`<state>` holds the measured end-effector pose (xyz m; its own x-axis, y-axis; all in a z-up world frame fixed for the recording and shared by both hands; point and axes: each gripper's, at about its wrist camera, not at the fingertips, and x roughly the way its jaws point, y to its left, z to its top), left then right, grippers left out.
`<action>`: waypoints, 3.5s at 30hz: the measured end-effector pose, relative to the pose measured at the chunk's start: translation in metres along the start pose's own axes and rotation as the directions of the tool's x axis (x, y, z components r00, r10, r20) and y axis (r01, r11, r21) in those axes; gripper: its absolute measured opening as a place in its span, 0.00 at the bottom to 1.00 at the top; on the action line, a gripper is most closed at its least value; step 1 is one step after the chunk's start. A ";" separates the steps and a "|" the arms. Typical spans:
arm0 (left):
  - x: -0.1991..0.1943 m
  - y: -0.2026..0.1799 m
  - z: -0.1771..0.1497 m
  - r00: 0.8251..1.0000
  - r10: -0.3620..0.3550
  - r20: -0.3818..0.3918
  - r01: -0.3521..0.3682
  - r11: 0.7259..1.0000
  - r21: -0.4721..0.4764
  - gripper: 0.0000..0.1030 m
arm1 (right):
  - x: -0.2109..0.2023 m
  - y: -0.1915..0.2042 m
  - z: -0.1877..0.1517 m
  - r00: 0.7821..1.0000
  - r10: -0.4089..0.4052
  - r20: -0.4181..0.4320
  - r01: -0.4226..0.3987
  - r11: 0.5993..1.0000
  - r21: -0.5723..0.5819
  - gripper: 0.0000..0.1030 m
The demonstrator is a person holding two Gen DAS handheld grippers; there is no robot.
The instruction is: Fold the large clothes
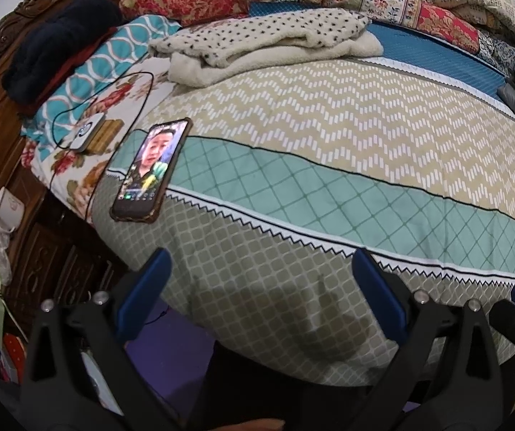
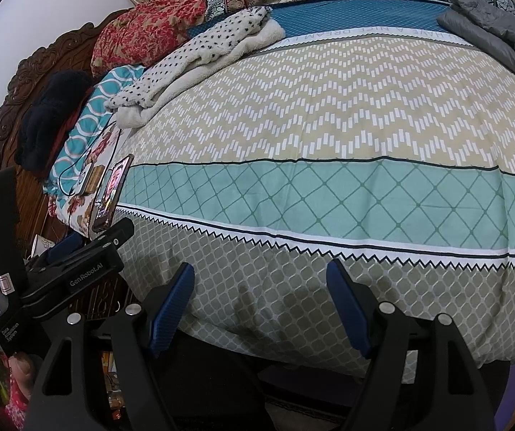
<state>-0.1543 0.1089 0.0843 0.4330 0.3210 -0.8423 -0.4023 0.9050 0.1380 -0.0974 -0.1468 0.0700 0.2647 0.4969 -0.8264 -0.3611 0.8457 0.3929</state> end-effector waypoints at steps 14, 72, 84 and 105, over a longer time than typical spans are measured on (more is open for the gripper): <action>0.004 0.001 -0.003 1.000 -0.005 -0.018 0.005 1.000 -0.006 0.94 | 0.000 -0.001 0.001 1.000 0.000 -0.001 0.000 1.000 0.000 0.61; 0.001 0.009 0.000 1.000 0.021 -0.006 -0.021 1.000 -0.023 0.94 | -0.008 0.001 -0.001 0.999 0.000 0.032 0.001 1.000 -0.016 0.61; -0.003 0.008 0.002 0.999 0.037 0.019 -0.036 0.999 -0.017 0.94 | -0.008 0.000 0.000 1.000 0.001 0.031 0.000 1.000 -0.018 0.61; -0.011 0.008 0.004 0.998 0.037 0.041 -0.037 0.999 -0.014 0.94 | -0.009 -0.001 0.002 0.999 0.002 0.033 -0.001 1.000 -0.020 0.61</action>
<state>-0.1587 0.1136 0.0963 0.4509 0.3657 -0.8142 -0.4294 0.8886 0.1613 -0.0975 -0.1519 0.0775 0.2933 0.5044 -0.8122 -0.3790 0.8412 0.3856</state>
